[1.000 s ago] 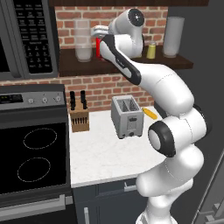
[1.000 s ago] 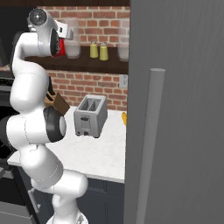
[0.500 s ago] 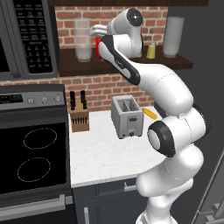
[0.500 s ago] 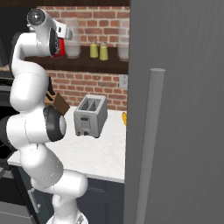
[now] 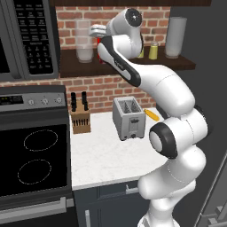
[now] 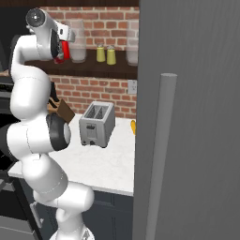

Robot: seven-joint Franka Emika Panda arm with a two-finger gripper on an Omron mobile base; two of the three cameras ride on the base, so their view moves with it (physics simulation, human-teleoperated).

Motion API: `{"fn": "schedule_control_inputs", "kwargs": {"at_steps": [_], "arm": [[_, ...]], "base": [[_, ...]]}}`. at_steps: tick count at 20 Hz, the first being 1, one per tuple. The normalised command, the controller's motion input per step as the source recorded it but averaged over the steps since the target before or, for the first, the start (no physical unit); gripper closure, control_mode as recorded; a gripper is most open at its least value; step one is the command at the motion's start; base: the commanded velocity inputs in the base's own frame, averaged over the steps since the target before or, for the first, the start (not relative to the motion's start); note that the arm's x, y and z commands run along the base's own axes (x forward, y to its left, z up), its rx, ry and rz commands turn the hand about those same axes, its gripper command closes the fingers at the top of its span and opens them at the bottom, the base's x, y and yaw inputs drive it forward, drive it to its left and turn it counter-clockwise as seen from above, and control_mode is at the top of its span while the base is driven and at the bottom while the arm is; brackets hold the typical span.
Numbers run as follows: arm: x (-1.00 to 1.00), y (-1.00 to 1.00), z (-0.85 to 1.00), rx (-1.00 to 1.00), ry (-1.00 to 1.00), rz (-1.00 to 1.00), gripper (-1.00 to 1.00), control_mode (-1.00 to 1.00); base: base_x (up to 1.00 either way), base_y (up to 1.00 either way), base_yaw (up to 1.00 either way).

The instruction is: Put the shaker and condiment bottle from the counter next to their counterparts in the cabinet.

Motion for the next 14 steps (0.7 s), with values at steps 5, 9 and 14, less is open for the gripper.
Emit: {"fn": "schedule_control_inputs", "kwargs": {"at_steps": [5,9,14], "arm": [[0.05,0.0,0.0,0.0,0.0,0.0,-1.0,-1.0],[-0.14,0.0,0.0,-0.03,0.0,0.03,-1.0,-1.0],[-0.3,-0.03,0.0,-0.05,-0.01,0.04,-1.0,-1.0]], "base": [[0.0,0.0,0.0],[0.0,0.0,0.0],[0.0,0.0,0.0]]}}
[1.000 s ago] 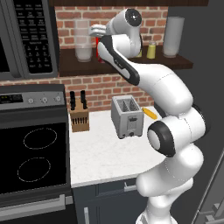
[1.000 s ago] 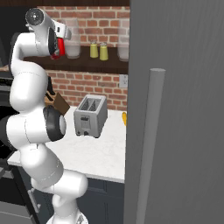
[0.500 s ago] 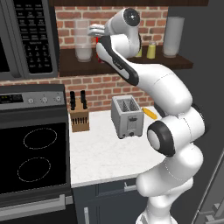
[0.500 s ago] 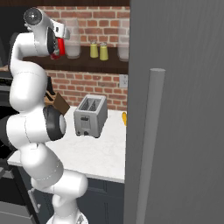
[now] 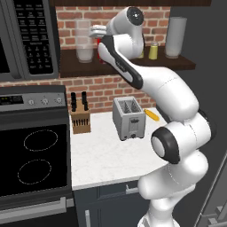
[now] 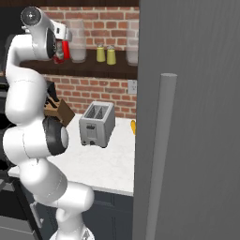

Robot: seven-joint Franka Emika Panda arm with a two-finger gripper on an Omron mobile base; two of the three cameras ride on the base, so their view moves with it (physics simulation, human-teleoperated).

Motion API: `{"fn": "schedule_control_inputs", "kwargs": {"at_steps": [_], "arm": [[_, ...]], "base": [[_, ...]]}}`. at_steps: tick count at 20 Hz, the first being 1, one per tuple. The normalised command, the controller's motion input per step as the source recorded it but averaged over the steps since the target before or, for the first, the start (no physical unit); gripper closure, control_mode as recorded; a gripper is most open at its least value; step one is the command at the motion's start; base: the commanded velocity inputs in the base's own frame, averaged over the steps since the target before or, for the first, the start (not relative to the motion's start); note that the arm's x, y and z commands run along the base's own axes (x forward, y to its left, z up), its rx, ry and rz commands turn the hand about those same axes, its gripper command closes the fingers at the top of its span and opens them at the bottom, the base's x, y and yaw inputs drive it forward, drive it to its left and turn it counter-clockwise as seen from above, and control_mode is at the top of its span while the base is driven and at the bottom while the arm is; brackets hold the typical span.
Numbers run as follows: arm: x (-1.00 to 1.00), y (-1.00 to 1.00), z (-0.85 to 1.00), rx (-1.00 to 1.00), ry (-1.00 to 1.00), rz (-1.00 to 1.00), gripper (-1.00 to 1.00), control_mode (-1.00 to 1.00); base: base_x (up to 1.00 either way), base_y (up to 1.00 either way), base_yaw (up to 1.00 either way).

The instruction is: Put the shaker and condiment bottle from the counter next to their counterparts in the cabinet.

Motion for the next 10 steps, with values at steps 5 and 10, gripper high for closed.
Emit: {"fn": "schedule_control_inputs", "kwargs": {"at_steps": [5,10], "arm": [[-0.43,-0.09,0.0,-0.09,-0.01,0.03,-1.0,-1.0],[-0.61,-0.2,-0.02,-0.16,0.0,0.01,-1.0,-1.0]], "base": [[0.0,0.0,0.0],[0.0,0.0,0.0]]}}
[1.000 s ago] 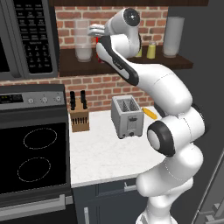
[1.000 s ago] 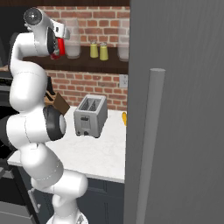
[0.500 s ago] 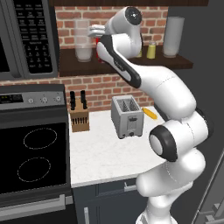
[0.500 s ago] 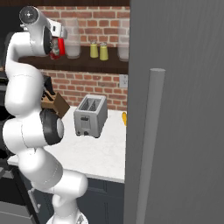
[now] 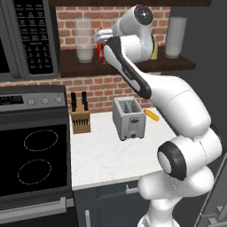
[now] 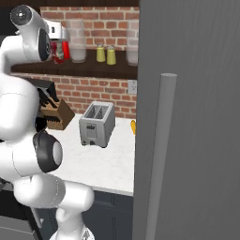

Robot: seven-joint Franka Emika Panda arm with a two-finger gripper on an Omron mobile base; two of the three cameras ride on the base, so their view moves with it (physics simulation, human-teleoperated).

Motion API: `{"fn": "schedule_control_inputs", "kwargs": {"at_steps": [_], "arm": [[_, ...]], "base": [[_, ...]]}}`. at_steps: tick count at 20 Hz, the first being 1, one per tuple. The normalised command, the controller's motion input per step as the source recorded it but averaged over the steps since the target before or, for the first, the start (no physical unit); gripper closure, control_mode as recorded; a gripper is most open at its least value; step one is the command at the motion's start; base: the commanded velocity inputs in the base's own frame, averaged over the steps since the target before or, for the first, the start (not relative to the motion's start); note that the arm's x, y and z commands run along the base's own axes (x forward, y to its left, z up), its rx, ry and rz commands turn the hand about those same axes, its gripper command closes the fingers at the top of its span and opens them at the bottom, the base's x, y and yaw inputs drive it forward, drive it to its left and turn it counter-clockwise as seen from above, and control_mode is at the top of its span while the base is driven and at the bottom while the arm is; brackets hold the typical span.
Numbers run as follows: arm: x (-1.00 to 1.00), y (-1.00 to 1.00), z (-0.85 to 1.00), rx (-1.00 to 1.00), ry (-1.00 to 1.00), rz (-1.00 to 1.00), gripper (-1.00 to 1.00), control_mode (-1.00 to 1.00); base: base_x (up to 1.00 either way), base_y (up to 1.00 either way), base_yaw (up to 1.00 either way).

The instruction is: Put the shaker and condiment bottle from the counter next to their counterparts in the cabinet.

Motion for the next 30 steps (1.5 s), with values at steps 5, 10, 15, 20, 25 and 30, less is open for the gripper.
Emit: {"fn": "schedule_control_inputs", "kwargs": {"at_steps": [5,10,15,20,25,30], "arm": [[-0.7,-0.19,-0.13,-0.18,0.0,0.0,-1.0,-1.0],[-0.87,0.04,-0.26,-0.19,-0.1,-0.02,-1.0,-1.0],[-0.96,0.27,-0.25,-0.14,-0.17,-0.12,-1.0,-1.0],[-1.0,0.2,-0.29,-0.14,-0.17,-0.16,-1.0,-1.0],[-1.0,0.09,-0.38,-0.13,-0.18,-0.17,-1.0,-1.0],[-0.99,0.16,-0.72,-0.12,-0.11,-0.14,-1.0,-1.0]], "base": [[0.0,0.0,0.0],[0.0,0.0,0.0],[0.0,0.0,0.0],[0.0,0.0,0.0],[0.0,0.0,0.0],[0.0,0.0,0.0]]}}
